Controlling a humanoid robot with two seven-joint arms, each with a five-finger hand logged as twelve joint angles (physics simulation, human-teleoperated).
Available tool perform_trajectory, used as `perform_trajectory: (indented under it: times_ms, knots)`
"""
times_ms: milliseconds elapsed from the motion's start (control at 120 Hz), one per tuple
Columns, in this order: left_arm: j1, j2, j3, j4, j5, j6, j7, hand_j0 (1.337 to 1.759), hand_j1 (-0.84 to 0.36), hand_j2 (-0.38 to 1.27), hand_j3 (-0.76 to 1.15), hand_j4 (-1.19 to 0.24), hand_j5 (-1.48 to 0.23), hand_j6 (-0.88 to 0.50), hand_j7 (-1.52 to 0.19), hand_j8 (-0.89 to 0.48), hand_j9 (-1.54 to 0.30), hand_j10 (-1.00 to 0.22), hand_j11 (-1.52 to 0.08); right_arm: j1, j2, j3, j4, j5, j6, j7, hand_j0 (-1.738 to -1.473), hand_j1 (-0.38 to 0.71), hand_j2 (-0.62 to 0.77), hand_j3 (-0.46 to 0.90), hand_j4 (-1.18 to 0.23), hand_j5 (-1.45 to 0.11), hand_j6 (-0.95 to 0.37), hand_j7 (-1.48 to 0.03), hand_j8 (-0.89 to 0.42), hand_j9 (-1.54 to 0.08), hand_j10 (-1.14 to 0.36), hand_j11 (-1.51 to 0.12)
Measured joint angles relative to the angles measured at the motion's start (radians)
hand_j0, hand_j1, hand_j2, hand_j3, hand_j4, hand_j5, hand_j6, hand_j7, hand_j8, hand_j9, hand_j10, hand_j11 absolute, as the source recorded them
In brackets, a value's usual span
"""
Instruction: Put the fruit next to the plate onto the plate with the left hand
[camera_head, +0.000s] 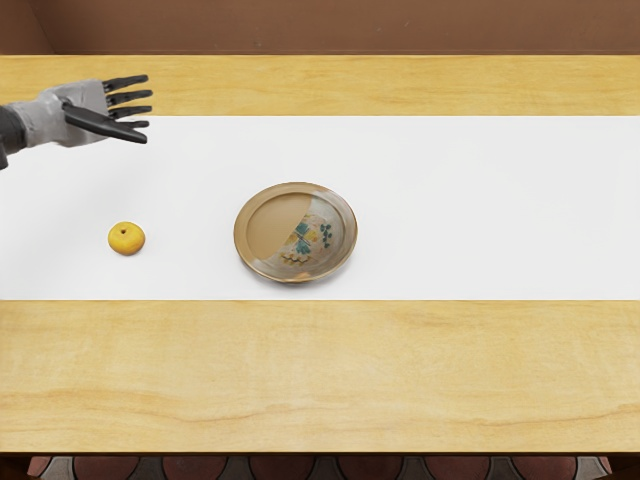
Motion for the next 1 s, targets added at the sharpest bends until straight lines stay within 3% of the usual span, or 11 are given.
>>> perform_trajectory:
  times_ms: [75, 308, 433, 492, 550, 608, 683, 767, 875, 1000]
  knots:
    - [-0.001, 0.0, 0.001, -0.001, 0.003, 0.0, 0.012, 1.658, 0.35, 0.0, 0.0, 0.0, 0.0, 0.0, 0.0, 0.0, 0.0, 0.0, 0.0, 0.001, 0.0, 0.001, 0.001, 0.0, 0.0, 0.0, -1.658, -0.33, 0.0, 0.0, -0.02, -0.02, -0.02, -0.02, -0.02, -0.02, -0.02, -0.02]
    - [-0.014, 0.009, 0.004, 0.001, 0.048, 0.0, 0.174, 1.658, 0.35, 0.0, 0.0, 0.0, 0.0, 0.0, 0.0, 0.0, 0.0, 0.0, 0.0, -0.004, 0.0, 0.004, -0.007, 0.004, -0.003, 0.0, -1.658, -0.33, 0.0, 0.0, -0.02, -0.02, -0.02, -0.02, -0.02, -0.02, -0.02, -0.02]
    - [-0.026, -0.028, 0.004, 0.0, 0.19, 0.0, 0.199, 1.658, 0.35, 0.0, 0.0, 0.0, 0.0, 0.0, 0.0, 0.0, 0.0, 0.0, 0.0, -0.005, 0.0, 0.004, -0.008, 0.004, -0.003, 0.0, -1.658, -0.33, 0.0, 0.0, -0.02, -0.02, -0.02, -0.02, -0.02, -0.02, -0.02, -0.02]
    - [-0.036, -0.027, 0.016, -0.011, 0.234, 0.0, 0.177, 1.658, 0.34, 0.0, 0.0, -0.01, -0.01, -0.01, -0.01, -0.01, -0.01, -0.01, -0.01, -0.005, 0.0, 0.004, -0.008, 0.005, -0.004, 0.0, -1.658, -0.33, 0.0, 0.0, -0.02, -0.02, -0.02, -0.02, -0.02, -0.02, -0.02, -0.02]
    - [-0.077, -0.036, 0.093, -0.043, 0.265, 0.044, 0.112, 1.658, 0.33, 0.0, 0.0, -0.01, -0.02, -0.01, -0.02, -0.01, -0.02, -0.01, -0.02, -0.005, 0.0, 0.004, -0.008, 0.005, -0.004, 0.0, -1.658, -0.33, 0.0, 0.0, -0.02, -0.02, -0.02, -0.02, -0.02, -0.02, -0.02, -0.02]
    - [-0.097, -0.024, 0.2, -0.12, 0.278, 0.161, 0.046, 1.658, 0.33, 0.0, 0.0, -0.02, -0.02, -0.02, -0.02, -0.02, -0.02, -0.02, -0.02, -0.005, 0.0, 0.004, -0.008, 0.005, -0.004, 0.0, -1.658, -0.33, 0.0, 0.0, -0.02, -0.02, -0.02, -0.02, -0.02, -0.02, -0.02, -0.02]
    - [-0.121, 0.048, 0.296, -0.253, 0.281, 0.287, -0.001, 1.658, 0.32, 0.0, 0.0, -0.02, -0.03, -0.02, -0.03, -0.02, -0.03, -0.02, -0.03, -0.005, 0.0, 0.004, -0.008, 0.005, -0.004, 0.0, -1.658, -0.33, 0.0, 0.0, -0.02, -0.02, -0.02, -0.02, -0.02, -0.02, -0.02, -0.02]
    - [-0.154, 0.153, 0.37, -0.446, 0.275, 0.397, -0.025, 1.658, 0.32, 0.01, 0.0, -0.03, -0.03, -0.03, -0.03, -0.03, -0.03, -0.03, -0.03, -0.005, 0.0, 0.004, -0.008, 0.005, -0.004, 0.0, -1.658, -0.33, 0.0, 0.0, -0.02, -0.02, -0.02, -0.02, -0.02, -0.02, -0.02, -0.02]
    - [-0.218, 0.168, 0.498, -0.678, 0.264, 0.592, -0.037, 1.658, 0.32, 0.01, 0.0, -0.03, -0.03, -0.03, -0.03, -0.03, -0.03, -0.03, -0.03, -0.005, 0.0, 0.004, -0.008, 0.005, -0.004, 0.0, -1.658, -0.33, 0.0, 0.0, -0.02, -0.02, -0.02, -0.02, -0.02, -0.02, -0.02, -0.02]
    - [-0.242, 0.167, 0.636, -0.82, 0.256, 0.702, -0.042, 1.658, 0.33, 0.0, 0.0, -0.02, -0.02, -0.02, -0.02, -0.02, -0.02, -0.01, -0.02, -0.005, 0.0, 0.004, -0.009, 0.005, -0.004, 0.0, -1.658, -0.33, 0.0, 0.0, -0.02, -0.02, -0.02, -0.02, -0.02, -0.02, -0.02, -0.02]
